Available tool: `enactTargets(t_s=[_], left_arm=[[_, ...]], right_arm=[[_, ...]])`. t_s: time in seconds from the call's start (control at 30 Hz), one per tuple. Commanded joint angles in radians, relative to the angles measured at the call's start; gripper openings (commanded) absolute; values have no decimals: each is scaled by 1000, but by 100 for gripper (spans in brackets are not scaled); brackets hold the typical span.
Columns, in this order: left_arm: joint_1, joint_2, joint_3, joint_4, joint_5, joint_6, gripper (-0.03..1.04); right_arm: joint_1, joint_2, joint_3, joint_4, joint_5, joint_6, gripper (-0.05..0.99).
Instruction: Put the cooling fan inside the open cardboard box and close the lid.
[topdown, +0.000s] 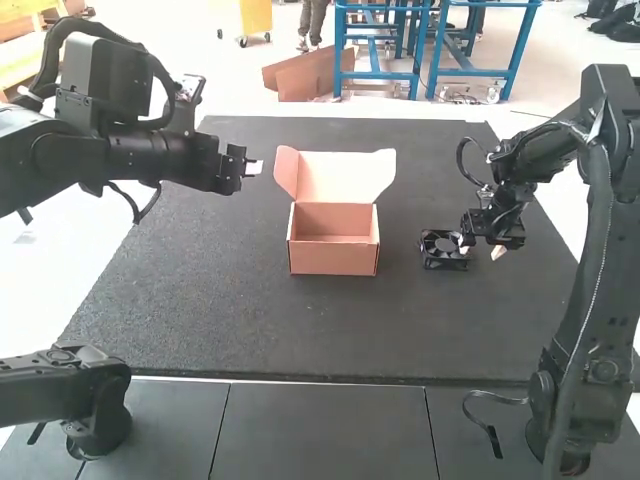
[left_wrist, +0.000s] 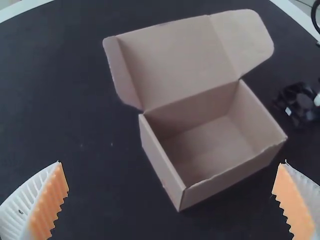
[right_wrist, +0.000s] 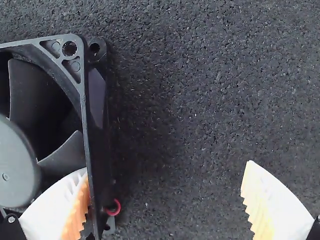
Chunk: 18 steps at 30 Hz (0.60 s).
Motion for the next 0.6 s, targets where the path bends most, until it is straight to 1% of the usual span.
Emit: enactTargets(t_s=[0.0,0.07,0.17,0.5,0.57], left_arm=[[-3,-52,32,-15,2,-10,97],[-1,-52,29,-10,2,-10,97],[-3,-50,20,-6,2,-12,97],[-3,-50,21,10,2,-12,97],[-1,-50,20,14,2,-12,97]], right_arm=[[46,92,-30,0,-68,43,-2],[44,82,-31,0,-73,43,-2],[43,72,-31,3,-74,64,-2],[44,50,-33,6,-73,69,-2],[43,36,-27,11,-74,86,-2]])
